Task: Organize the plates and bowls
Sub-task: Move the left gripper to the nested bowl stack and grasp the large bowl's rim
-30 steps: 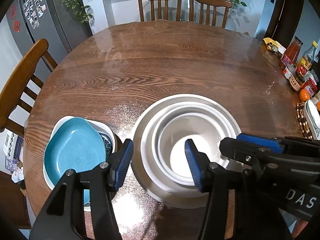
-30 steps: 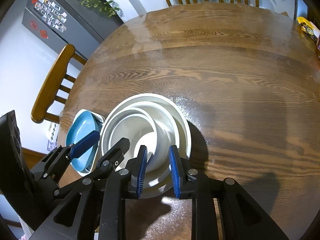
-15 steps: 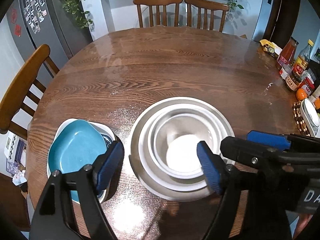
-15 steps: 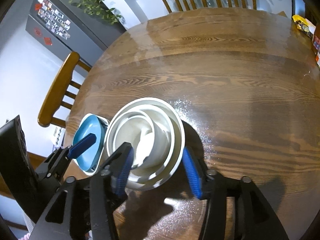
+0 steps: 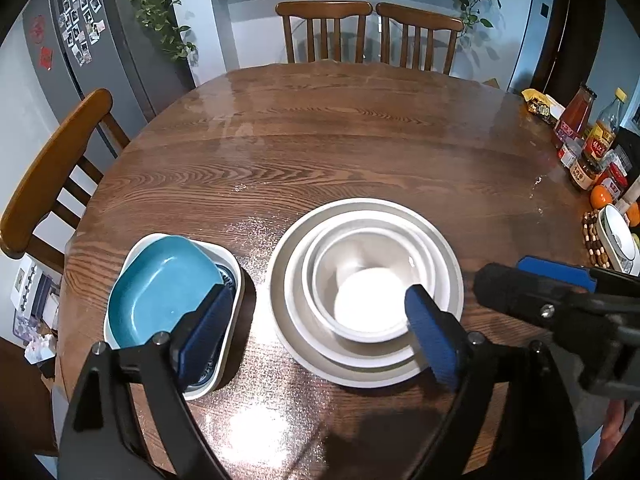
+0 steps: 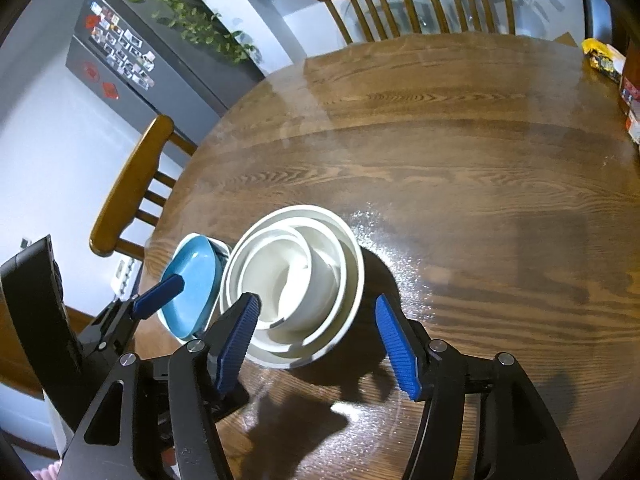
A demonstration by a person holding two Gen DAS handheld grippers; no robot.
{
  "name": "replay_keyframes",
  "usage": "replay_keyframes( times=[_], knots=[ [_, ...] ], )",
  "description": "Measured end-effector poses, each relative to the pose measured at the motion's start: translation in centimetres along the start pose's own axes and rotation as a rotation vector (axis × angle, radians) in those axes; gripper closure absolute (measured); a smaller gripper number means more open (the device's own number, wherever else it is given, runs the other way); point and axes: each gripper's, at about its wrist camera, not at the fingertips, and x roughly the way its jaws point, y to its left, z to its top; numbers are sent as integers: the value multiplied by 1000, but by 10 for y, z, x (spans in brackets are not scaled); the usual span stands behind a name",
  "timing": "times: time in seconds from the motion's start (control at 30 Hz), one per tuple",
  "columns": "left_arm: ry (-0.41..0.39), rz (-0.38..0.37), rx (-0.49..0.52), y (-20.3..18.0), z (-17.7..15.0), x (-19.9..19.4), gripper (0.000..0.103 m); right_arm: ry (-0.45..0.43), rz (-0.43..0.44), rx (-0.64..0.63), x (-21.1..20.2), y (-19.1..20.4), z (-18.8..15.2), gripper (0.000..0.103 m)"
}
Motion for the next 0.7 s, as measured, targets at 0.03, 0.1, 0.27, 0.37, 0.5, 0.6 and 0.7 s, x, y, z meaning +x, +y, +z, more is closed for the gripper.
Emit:
replay_keyframes(
  times=[0.03,0.1,0.27,0.37,0.5,0.6,0.7],
  knots=[
    [-2,1,-1,0,0,-1,15,-8,3,4,-2,-2,0,34],
    [-7,4,-3,1,-1,-4,15,-24,4,11,-8,-6,0,32],
    [-9,9,-6,3,-3,-9,15,-44,-1,25,-16,-13,1,30],
    [-15,12,-21,7,-5,-13,15,-53,-26,23,-21,-18,0,30],
    [-22,22,-35,11,-7,-18,15,-60,-62,-4,-23,-18,-1,30],
    [-22,35,-46,14,-8,-20,15,-59,-74,-17,-23,-18,-2,30],
    [-15,43,-58,17,-10,-19,15,-61,-102,-30,-22,-19,-2,30]
  ],
)
